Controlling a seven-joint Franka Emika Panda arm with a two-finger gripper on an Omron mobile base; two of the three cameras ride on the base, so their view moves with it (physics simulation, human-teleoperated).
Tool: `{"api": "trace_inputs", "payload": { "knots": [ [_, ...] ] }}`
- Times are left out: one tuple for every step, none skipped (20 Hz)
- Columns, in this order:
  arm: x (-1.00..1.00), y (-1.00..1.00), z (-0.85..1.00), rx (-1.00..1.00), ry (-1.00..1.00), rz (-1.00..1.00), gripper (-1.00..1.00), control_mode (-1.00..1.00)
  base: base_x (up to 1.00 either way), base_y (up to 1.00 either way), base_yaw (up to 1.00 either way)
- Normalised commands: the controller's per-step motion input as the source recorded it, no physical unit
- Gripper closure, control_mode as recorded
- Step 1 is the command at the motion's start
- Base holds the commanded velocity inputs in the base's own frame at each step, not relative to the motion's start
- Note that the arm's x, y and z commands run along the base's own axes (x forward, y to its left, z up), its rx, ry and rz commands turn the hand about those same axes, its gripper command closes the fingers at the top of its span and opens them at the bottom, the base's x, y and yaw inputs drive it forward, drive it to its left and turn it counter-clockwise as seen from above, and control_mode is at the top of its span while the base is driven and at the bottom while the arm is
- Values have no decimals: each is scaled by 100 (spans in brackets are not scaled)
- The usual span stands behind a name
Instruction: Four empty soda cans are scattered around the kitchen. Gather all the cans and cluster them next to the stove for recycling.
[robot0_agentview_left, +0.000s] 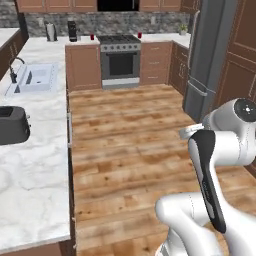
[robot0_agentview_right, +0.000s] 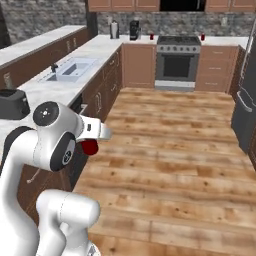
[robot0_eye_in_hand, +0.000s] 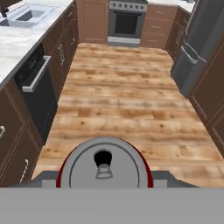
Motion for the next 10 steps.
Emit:
{"api": "trace_inputs", "payload": {
  "knots": [
    [0,0,0,0,0,0,100,100,100,-12,-8],
    [0,0,0,0,0,0,100,100,100,-11,-9],
    [0,0,0,0,0,0,100,100,100,-13,-10],
    [0,0,0,0,0,0,100,100,100,-16,-11],
    [0,0,0,0,0,0,100,100,100,-19,-11],
    [0,0,0,0,0,0,100,100,100,-21,-11],
    [0,0,0,0,0,0,100,100,100,-24,-11],
    [0,0,0,0,0,0,100,100,100,-24,-11],
    [0,0,0,0,0,0,100,100,100,-25,-12],
    [0,0,0,0,0,0,100,100,100,-27,-13]
  ]
}}
